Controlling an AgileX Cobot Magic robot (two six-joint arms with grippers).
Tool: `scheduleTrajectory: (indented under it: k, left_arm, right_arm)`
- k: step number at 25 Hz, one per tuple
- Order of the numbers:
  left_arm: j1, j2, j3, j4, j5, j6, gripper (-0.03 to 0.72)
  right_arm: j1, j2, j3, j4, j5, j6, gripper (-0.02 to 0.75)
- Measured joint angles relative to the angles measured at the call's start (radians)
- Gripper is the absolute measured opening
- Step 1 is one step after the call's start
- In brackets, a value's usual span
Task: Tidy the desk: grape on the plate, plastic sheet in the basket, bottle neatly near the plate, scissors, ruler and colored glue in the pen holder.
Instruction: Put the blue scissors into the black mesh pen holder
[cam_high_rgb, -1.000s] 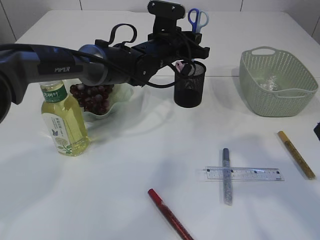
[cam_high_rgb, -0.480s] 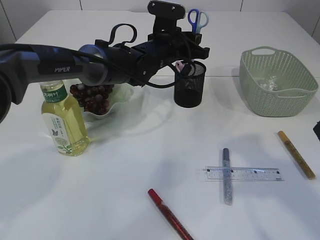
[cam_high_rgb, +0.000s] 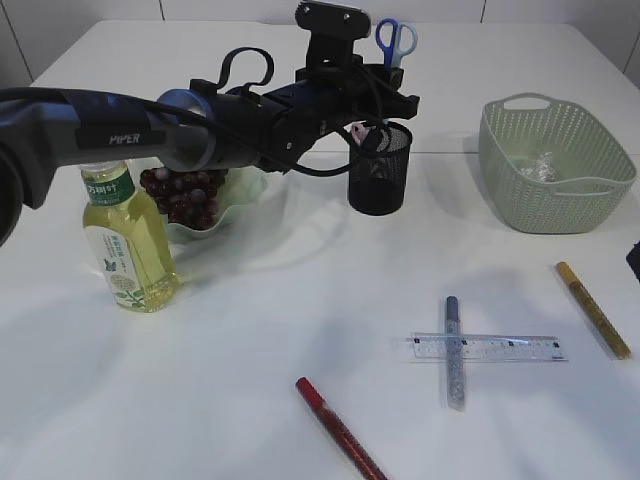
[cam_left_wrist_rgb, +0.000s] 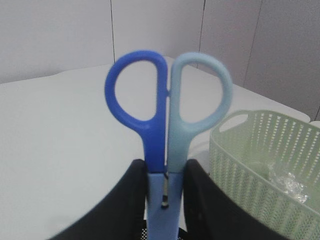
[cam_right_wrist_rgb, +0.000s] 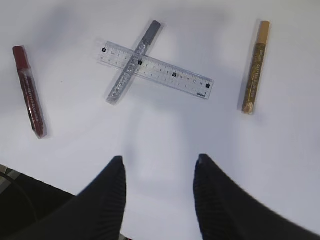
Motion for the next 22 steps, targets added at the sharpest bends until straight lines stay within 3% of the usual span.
scheduleTrajectory:
  k: [22]
  left_arm:
    - [0.000,0.000,0.000,0.000,0.034,0.000,0.197]
  right_arm:
    - [0.000,0.000,0.000,-0.007,-0.001,0.000,0.364]
